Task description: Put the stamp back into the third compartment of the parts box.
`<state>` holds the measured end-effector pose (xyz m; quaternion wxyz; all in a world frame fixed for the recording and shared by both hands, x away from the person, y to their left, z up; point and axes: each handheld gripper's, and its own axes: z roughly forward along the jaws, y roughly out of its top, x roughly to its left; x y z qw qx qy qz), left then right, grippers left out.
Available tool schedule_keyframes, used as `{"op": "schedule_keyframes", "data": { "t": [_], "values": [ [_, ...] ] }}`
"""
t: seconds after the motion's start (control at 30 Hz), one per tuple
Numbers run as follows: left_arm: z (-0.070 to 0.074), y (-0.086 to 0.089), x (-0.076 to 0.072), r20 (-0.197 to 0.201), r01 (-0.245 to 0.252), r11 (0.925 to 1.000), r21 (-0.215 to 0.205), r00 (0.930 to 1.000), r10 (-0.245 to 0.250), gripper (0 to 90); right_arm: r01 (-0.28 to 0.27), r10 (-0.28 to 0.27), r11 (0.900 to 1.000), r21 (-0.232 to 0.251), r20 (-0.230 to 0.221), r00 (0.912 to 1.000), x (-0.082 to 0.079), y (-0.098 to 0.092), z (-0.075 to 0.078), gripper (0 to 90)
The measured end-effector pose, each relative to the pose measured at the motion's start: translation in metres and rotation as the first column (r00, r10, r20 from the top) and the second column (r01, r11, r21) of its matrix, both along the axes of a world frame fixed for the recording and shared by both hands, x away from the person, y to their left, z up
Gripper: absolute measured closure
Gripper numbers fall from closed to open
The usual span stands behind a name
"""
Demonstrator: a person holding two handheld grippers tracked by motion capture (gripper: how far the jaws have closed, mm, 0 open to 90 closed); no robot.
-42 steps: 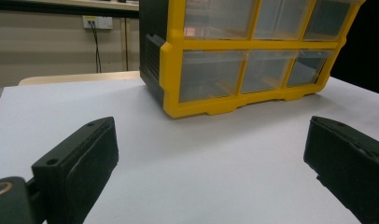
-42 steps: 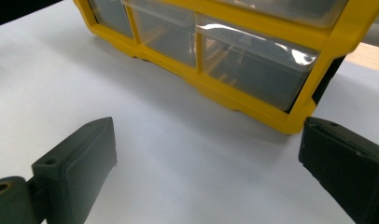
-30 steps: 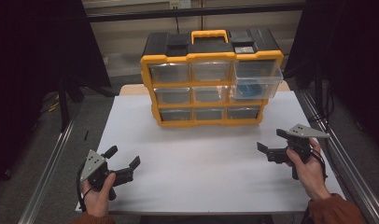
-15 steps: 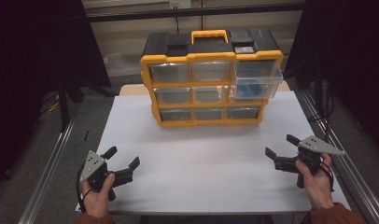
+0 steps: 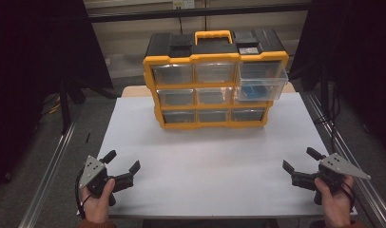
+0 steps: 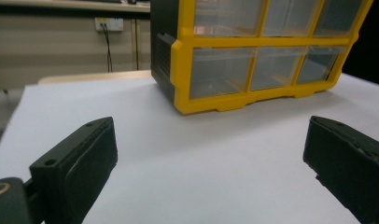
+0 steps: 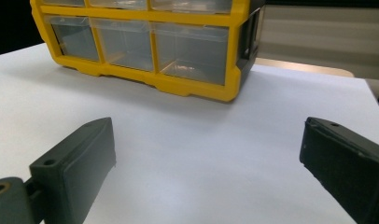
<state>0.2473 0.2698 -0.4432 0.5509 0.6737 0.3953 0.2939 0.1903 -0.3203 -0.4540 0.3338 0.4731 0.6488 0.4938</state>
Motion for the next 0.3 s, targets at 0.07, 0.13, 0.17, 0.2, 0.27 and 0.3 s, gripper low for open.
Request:
{"op": "schedule_keyframes", "data": {
  "t": [0.07,0.13,0.17,0.2,0.27,0.3],
  "values": [
    [-0.0004,0.0004,0.0003,-0.006,0.004,0.9998,-0.021,1.0000,-0.004,3.0,-0.005,0.005,1.000,0.003,-0.005,1.0000,-0.0053,-0.0010,-0.0029,2.6],
    [-0.0013,0.0000,0.0014,-0.015,0.010,0.9990,-0.045,0.9998,-0.010,3.0,-0.019,0.019,1.000,-0.021,0.005,0.9998,-0.0086,-0.0017,-0.0043,2.5],
    [-0.0010,-0.0005,0.0013,-0.015,0.013,0.9990,-0.043,0.9998,-0.014,3.0,-0.032,0.032,0.999,-0.026,0.025,0.9992,-0.0110,-0.0024,-0.0045,1.9],
    [-0.0003,-0.0008,0.0016,-0.010,0.017,0.9993,-0.033,0.9998,-0.017,2.9,-0.038,0.039,0.999,-0.022,0.040,0.9985,-0.0117,-0.0031,-0.0054,1.5],
    [0.0006,-0.0019,0.0014,-0.012,0.027,0.9994,-0.020,0.9995,-0.028,2.9,-0.031,0.031,1.000,0.001,0.039,0.9988,-0.0111,-0.0031,-0.0061,1.5],
    [0.0004,-0.0032,0.0013,-0.010,0.017,0.9993,-0.033,0.9998,-0.018,2.9,-0.026,0.026,1.000,-0.003,0.036,0.9990,-0.0093,-0.0031,-0.0059,1.5]
  ]
}}
